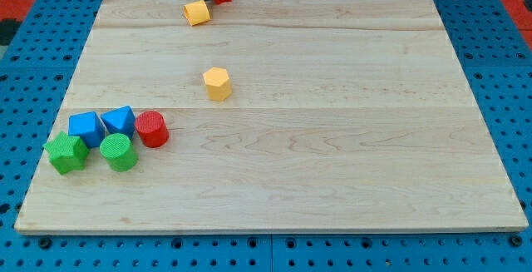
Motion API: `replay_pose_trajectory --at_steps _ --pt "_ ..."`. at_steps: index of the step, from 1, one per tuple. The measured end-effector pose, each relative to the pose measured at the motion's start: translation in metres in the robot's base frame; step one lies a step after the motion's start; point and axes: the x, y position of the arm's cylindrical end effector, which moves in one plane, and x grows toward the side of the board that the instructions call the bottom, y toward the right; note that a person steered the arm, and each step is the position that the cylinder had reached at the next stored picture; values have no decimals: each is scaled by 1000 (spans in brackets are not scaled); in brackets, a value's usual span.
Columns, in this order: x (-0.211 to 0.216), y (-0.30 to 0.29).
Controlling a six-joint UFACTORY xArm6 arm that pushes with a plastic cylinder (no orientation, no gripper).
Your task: Place the yellow hexagon towards the top right side of the blue triangle
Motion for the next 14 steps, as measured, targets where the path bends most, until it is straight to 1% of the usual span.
replay_pose_trajectory --at_steps 1,2,3,4,5,6,7,8,9,10,11,12,13,14 --pt "0 78" --pt "10 174" --pt "96 186" --pt "118 171" --pt "115 133" --pt "172 74" --pt "249 12" --pt "234 21" --pt "206 53" --pt "201 22" --pt "240 -12" --pt "239 -11" --pt "219 29" --pt "219 -26"
